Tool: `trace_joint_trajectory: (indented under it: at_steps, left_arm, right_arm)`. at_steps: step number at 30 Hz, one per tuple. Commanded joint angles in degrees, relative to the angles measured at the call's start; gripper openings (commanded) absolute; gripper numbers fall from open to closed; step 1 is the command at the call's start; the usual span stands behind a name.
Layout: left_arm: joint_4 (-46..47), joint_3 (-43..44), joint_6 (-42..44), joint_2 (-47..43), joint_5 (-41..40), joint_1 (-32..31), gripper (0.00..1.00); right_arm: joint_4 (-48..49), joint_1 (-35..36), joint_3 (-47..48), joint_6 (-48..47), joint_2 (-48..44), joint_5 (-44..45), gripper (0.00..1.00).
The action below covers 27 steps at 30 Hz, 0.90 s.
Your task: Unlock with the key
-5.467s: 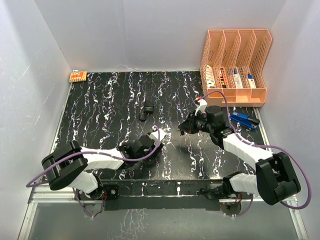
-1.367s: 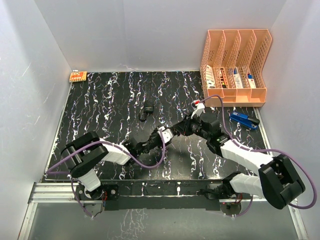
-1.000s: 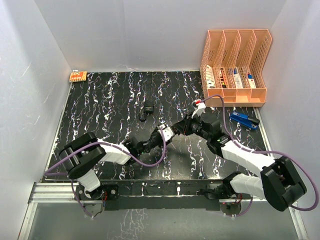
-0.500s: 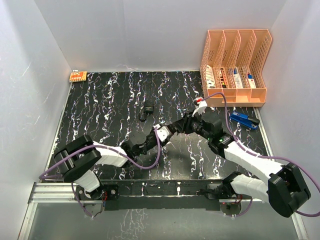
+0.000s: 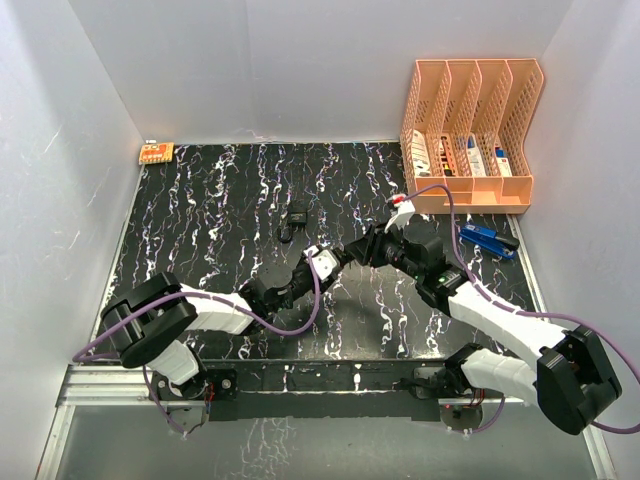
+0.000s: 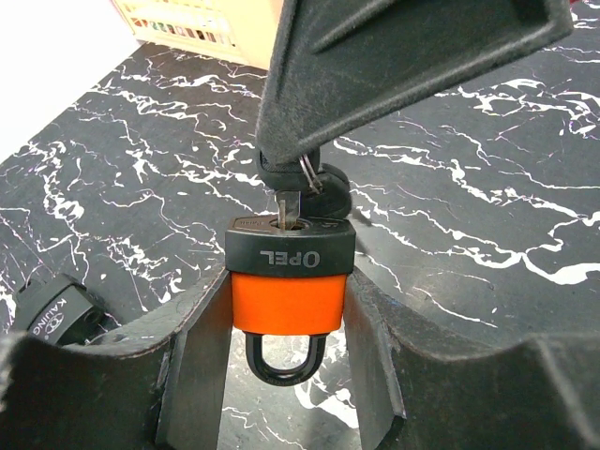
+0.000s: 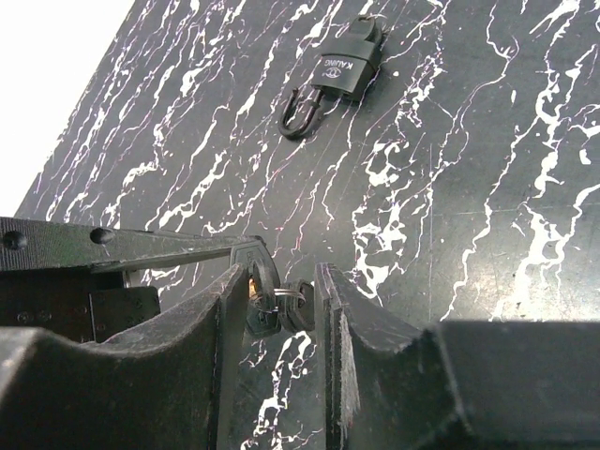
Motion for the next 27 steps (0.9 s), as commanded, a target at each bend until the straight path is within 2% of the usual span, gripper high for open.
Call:
trace_joint_trajectory:
  at_steps: [1,14,17,21,27]
  left_arm:
    - [2.13,-0.08,-0.91,-3.31,0.81,-0.05,0.00]
    - [1.54,0.37,-0.99,-4.30,2.41,-0.06,0.00]
    - [1.43,0.45,-1.01,-4.50,2.84,-0.10,0.00]
    - [1.48,0.45,-1.03,-4.40,2.73,-0.09,0.00]
    - [1.86,0.87,-1.30,-4.77,2.95,-0.09,0.00]
  right_arm:
    - [1.28,0.21,4.03,-1.51,-0.62,1.32,0.33]
    - [4.02,0.13,4.40,-1.76,3.67,-1.99,0.32]
    - [4.61,0.20,4.25,-1.84,3.89,-2.74,0.26]
    - [4.65,0.20,4.26,-1.84,4.07,-3.03,0.13]
    - [4.97,0.20,3.91,-1.85,4.11,-3.59,0.00]
